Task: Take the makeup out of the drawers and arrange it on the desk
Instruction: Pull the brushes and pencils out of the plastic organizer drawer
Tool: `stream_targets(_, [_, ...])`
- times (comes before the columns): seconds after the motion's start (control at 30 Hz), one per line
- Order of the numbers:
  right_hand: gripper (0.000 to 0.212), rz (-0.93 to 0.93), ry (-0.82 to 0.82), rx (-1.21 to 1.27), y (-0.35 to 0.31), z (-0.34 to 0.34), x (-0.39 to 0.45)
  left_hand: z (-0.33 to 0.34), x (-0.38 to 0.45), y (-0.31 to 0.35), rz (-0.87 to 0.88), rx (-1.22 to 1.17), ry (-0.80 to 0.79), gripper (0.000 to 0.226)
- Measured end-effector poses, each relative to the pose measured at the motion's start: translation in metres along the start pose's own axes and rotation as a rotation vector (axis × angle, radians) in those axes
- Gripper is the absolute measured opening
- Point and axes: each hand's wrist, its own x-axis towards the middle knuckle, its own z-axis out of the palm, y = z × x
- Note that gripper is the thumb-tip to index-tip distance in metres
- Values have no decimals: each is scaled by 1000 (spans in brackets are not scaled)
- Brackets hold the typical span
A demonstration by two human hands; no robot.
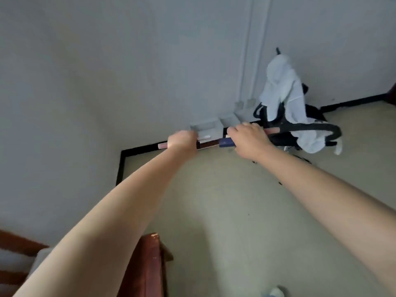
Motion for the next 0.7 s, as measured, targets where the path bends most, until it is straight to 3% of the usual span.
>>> stream_targets(0.3, [32, 581, 128, -70, 302, -25, -123, -64, 76, 328, 467, 150, 256, 30])
stream_targets(0.7, [33, 1000, -56, -124, 578, 6, -310, -49, 90, 714, 949, 251, 196, 29])
